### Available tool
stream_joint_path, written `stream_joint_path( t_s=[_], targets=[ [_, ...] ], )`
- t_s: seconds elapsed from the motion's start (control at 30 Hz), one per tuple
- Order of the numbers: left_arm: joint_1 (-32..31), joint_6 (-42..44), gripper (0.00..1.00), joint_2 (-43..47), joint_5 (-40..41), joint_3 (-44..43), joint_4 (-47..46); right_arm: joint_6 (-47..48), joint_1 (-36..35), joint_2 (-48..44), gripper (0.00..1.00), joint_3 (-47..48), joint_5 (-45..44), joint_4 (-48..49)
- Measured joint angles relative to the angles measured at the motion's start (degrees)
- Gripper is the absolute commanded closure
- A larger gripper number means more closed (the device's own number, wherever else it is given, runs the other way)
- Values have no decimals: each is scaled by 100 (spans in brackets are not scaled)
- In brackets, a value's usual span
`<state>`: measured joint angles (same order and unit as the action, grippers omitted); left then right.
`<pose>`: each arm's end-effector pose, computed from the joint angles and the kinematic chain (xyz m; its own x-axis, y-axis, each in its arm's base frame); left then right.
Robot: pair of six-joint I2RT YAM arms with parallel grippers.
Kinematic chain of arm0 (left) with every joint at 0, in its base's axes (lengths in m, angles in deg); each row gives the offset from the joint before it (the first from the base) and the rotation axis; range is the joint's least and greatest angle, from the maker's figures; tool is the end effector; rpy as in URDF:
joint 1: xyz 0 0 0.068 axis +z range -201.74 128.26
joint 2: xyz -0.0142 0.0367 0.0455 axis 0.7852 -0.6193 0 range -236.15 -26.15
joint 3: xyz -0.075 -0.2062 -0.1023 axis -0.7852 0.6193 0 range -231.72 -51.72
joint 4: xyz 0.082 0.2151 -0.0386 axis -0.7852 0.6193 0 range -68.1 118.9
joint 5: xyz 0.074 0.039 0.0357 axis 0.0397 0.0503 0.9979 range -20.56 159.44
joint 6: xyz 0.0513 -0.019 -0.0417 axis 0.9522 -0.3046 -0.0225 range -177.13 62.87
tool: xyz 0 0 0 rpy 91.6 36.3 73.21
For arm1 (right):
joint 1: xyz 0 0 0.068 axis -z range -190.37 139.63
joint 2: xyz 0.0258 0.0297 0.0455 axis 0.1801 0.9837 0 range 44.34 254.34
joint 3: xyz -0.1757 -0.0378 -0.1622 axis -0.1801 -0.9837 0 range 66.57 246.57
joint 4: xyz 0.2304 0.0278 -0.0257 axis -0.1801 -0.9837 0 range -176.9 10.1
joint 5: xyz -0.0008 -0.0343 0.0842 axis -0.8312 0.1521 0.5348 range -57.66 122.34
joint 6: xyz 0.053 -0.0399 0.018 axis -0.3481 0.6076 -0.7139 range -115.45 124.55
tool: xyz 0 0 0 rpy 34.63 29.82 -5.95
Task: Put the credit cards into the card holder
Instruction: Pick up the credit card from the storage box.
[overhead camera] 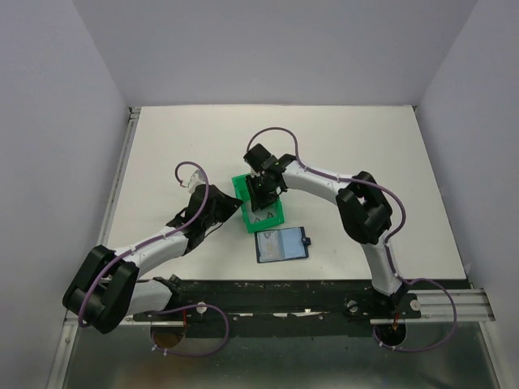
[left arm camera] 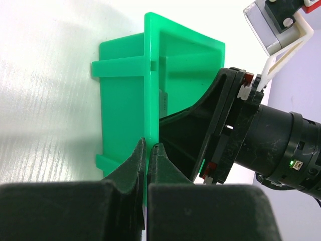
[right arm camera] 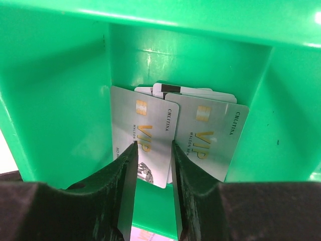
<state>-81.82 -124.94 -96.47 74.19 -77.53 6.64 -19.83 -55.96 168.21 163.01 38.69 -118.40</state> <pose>0.2186 -0.1214 0.1610 -0.5643 -0.7395 -0.3670 -0.2265 0.5662 -0.7926 0.2899 0.3046 0.1425 -0.8880 -0.3202 -0.3299 -0.4116 0.8734 0.2603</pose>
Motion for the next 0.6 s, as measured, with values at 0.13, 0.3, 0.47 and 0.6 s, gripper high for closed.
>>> stream_joint_path(
  t_s=[0.13, 0.3, 0.47, 0.6],
  targets=[
    [2, -2, 100, -4, -2, 0, -4, 4, 4, -76, 61, -114, 42, 107],
    [2, -2, 100, -9, -2, 0, -11, -2, 22, -205, 61, -280, 127, 275],
    [13, -2, 100, -13, 17, 7, -33, -9, 52, -328, 61, -380, 293, 385],
    [13, 0, 100, -13, 66, 22, -61, -28, 81, -365, 63, -404, 450, 470]
  ],
)
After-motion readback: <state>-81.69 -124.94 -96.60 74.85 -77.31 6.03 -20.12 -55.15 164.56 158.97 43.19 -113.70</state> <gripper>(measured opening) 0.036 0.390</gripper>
